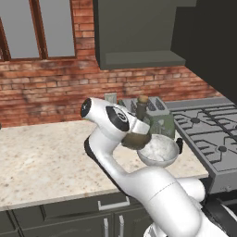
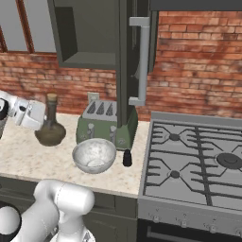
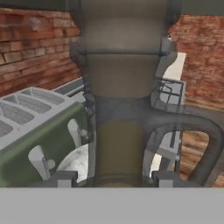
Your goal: Retrieve the bottle and the shaker from the cabinet and place them next to the mixing bowl on the counter. Then add garlic from the fridge to the mixing bowl.
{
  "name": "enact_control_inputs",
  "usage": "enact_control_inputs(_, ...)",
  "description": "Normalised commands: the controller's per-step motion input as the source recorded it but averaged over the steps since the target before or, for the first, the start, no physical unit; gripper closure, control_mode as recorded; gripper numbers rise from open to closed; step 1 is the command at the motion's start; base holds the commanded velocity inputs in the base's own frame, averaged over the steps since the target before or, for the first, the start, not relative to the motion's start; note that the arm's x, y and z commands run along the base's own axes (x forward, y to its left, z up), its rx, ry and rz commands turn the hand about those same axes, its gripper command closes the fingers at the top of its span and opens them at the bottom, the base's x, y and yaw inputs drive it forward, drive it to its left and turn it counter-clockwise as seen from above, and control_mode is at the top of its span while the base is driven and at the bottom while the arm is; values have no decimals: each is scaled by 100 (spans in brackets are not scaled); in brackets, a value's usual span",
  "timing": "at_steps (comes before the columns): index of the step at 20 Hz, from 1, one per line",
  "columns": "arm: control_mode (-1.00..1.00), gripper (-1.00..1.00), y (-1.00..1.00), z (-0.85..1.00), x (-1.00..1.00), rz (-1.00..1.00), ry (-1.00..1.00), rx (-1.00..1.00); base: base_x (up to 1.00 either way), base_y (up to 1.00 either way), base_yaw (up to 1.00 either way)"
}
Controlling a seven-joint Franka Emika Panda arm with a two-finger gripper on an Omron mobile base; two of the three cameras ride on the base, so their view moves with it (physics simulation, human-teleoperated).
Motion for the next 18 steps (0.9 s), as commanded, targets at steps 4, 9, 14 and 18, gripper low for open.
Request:
enact_control_inputs(4, -100, 100, 13, -11, 0, -20, 0, -6, 0, 0, 0)
enact_control_inputs(9, -100, 100, 1, -20, 5, -15, 0, -5, 0, 0, 0)
enact_control_inputs(14, -100, 100, 6, -35, 12, -13, 0, -3, 0, 0, 0)
enact_control_inputs(18, -100, 100, 19, -26, 1, -11, 0, 0, 0, 0, 0)
